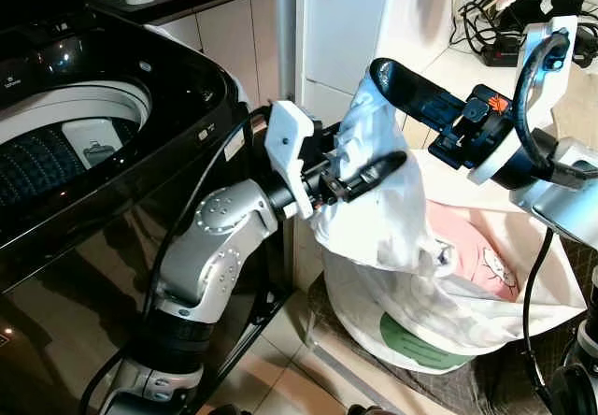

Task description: Clothes washing

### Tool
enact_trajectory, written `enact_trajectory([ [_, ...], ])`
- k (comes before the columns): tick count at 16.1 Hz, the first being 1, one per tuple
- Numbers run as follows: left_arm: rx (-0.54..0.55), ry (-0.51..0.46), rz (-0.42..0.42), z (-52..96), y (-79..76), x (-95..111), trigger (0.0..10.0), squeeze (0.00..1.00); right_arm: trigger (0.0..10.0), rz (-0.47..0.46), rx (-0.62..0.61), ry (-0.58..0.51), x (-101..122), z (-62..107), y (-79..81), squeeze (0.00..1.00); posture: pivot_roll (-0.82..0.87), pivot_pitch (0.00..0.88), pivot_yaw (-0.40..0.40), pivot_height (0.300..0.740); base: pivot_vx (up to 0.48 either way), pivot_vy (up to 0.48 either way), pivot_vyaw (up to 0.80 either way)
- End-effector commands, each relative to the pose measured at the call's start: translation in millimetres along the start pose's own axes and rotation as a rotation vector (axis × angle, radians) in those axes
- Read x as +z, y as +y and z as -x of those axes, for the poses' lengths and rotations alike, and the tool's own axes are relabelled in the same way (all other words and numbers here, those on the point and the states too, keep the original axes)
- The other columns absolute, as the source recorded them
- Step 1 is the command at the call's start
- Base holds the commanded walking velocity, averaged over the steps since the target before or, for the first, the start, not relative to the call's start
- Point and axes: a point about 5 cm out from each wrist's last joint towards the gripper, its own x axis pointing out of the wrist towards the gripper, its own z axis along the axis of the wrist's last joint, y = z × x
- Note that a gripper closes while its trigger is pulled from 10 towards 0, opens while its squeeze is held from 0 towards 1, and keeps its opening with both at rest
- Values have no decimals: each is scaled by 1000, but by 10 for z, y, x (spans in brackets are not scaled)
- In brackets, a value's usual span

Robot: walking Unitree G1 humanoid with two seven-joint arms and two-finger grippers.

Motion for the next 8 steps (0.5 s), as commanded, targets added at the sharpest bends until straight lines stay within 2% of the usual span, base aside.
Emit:
enact_trajectory([
  [1,2,-13,10,-2,22,29,0,0,0,27,39,-17,66,-17,96,0,-80,22,10,740,0,0,0],
  [8,6,-37,17,24,70,76,0,0,0,34,11,-6,52,-18,82,0,-79,21,11,740,0,0,0],
])
